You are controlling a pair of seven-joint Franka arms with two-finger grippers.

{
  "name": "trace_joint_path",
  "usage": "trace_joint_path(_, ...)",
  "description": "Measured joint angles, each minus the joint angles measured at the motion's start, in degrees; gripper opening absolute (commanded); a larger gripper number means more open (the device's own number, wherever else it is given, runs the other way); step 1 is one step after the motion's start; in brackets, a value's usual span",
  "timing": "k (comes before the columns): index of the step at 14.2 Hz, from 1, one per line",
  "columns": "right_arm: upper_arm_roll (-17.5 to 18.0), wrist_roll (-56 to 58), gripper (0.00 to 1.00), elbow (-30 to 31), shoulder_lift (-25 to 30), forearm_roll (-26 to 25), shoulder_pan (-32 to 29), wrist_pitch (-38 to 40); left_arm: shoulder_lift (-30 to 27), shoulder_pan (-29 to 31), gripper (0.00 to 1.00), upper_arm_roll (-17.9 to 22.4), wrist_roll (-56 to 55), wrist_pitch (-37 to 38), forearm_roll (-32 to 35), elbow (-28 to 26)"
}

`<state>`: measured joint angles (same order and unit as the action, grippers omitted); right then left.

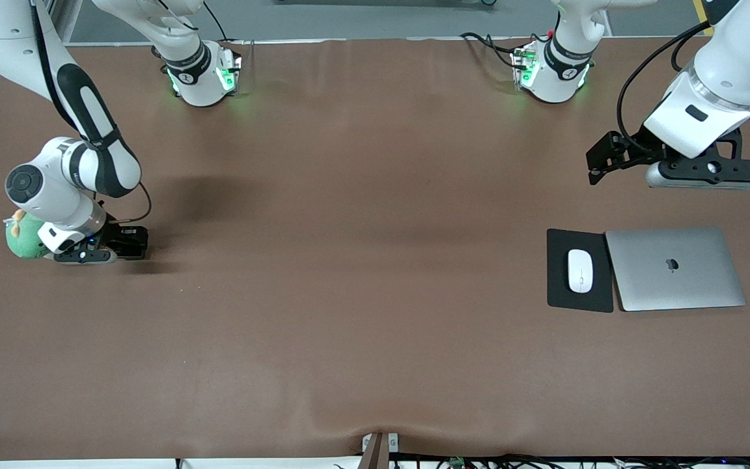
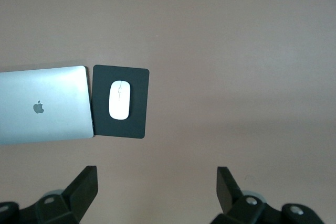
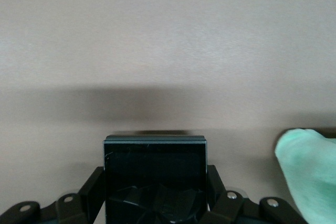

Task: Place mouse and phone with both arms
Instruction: 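Open the right gripper beside the plush toy and withdraw it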

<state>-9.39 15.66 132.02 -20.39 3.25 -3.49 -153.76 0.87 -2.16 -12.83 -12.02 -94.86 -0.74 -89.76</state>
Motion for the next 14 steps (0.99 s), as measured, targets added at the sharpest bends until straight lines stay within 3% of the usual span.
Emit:
trace_joint_path(4,0.5,0.0,0.54,0.0,-1.4,2.8,-0.9,-1.6,0.0,0.2,1.0,0.3,0.0,0.0,0.0,0.5)
trace_joint_path(7,1.3,0.0,1.0,0.0,-2.3,4.0,-0.9,-2.0,-0.1,0.3,1.0,0.4,0.0,0.0,0.0,1.2)
trace_joint_path(12,1.7,2.5,1.0,-0.4,-1.9,4.2,-0.8,-1.3,-0.3,0.3,1.0,0.5,0.0,0.0,0.0,1.3)
trace_joint_path(14,2.2,2.6,1.0,-2.4,1.0,4.2,-0.2,4.0,-0.5,0.9,1.0,0.4,0.1,0.1,-0.1,1.3)
